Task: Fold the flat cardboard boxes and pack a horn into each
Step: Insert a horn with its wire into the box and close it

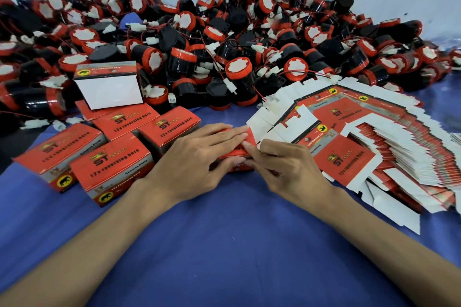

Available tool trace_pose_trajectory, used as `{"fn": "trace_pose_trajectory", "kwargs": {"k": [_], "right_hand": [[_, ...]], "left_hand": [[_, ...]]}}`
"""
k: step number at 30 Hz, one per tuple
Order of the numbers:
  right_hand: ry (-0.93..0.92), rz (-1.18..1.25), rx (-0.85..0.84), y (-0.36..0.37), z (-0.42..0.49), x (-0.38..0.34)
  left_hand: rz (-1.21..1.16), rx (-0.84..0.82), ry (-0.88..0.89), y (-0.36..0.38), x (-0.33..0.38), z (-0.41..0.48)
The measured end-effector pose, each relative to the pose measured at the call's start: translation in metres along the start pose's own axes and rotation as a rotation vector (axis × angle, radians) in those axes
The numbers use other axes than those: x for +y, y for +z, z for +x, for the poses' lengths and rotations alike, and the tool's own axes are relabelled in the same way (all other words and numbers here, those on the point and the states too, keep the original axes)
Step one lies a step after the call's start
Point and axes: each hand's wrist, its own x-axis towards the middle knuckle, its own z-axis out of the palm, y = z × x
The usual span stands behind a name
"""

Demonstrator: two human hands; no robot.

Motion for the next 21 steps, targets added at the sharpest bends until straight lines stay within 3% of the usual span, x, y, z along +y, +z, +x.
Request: {"fn": "trace_pose_trajectory", "kwargs": {"k": [7,9,11,13,15,18,21], "right_hand": [[-0.004,-0.044,-0.081,-0.008,0.002,-0.002],[-0.031,-0.131,-0.120,-0.016,0.004,-0.003],[0.006,-0.230,-0.102,-0.024,0.006,0.000],[0.143,-0.361,-0.084,-0.030,0.009,0.005],[0.387,-0.515,-0.218,-0.036,0.012,0.011],[0.717,-0.620,-0.560,-0.042,0.009,0.020],[0.807,-0.567,-0.620,-0.043,0.005,0.025]], "left_hand": [[0.028,-0.055,0.006,-0.002,0.001,-0.002],[0.112,0.031,0.043,-0.003,0.004,-0.003],[0.276,0.220,0.070,-0.006,0.007,0.000],[0.437,0.432,-0.013,-0.010,0.009,0.002],[0.569,0.531,-0.161,-0.012,0.008,0.004],[0.576,0.492,-0.132,-0.008,0.009,0.000],[0.315,0.377,-0.012,-0.004,0.017,0.003]]}}
